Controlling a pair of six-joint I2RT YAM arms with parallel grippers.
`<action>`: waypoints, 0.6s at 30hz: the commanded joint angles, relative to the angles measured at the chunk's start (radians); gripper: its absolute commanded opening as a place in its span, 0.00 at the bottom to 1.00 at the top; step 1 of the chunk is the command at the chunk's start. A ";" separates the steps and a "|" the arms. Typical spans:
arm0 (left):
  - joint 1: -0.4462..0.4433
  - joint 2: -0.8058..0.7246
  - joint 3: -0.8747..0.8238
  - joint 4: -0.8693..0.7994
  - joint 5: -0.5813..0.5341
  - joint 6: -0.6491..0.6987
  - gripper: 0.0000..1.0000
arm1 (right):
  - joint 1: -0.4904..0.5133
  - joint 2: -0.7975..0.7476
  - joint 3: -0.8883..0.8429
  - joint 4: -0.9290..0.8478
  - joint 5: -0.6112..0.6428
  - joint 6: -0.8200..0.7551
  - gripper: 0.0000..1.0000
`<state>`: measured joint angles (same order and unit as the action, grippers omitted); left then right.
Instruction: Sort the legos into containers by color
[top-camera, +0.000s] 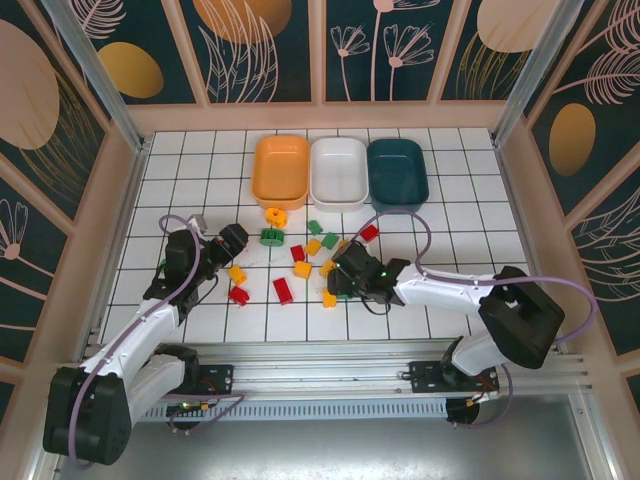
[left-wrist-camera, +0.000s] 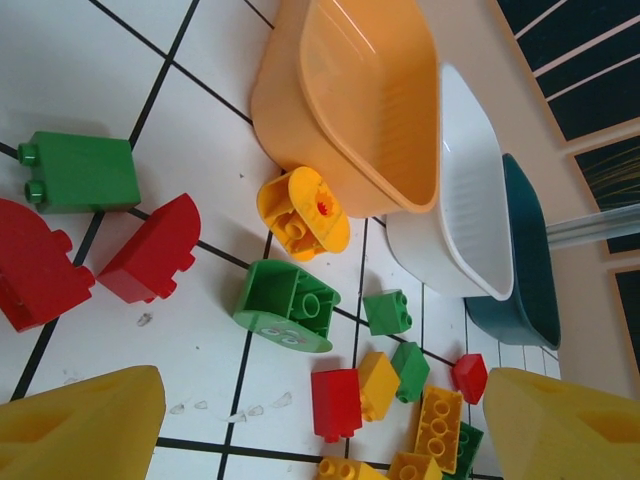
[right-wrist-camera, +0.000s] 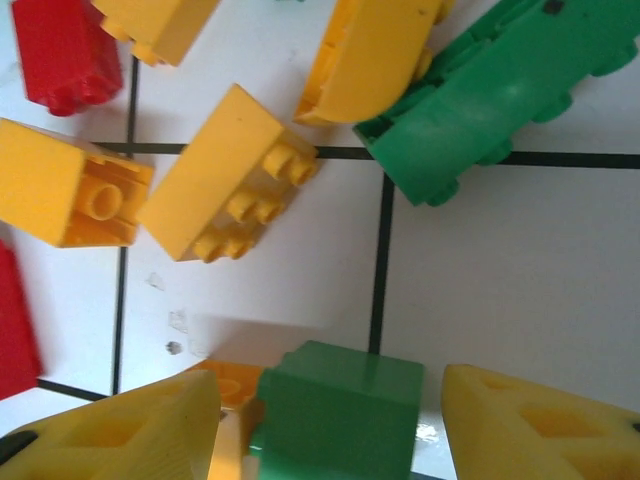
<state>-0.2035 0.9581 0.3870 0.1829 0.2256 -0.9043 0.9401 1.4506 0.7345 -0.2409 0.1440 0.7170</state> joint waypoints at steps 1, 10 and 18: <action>-0.005 -0.001 0.008 0.040 0.021 -0.015 0.83 | 0.015 0.024 -0.011 -0.056 0.076 0.018 0.61; -0.006 0.027 0.030 0.052 0.034 -0.017 0.83 | 0.013 0.057 -0.047 -0.047 0.090 0.012 0.57; -0.010 0.039 0.049 0.055 0.037 -0.015 0.82 | -0.057 -0.053 -0.107 -0.038 0.080 -0.047 0.53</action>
<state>-0.2047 0.9848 0.4023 0.1932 0.2409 -0.9115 0.9012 1.4433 0.6498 -0.2455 0.1902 0.7040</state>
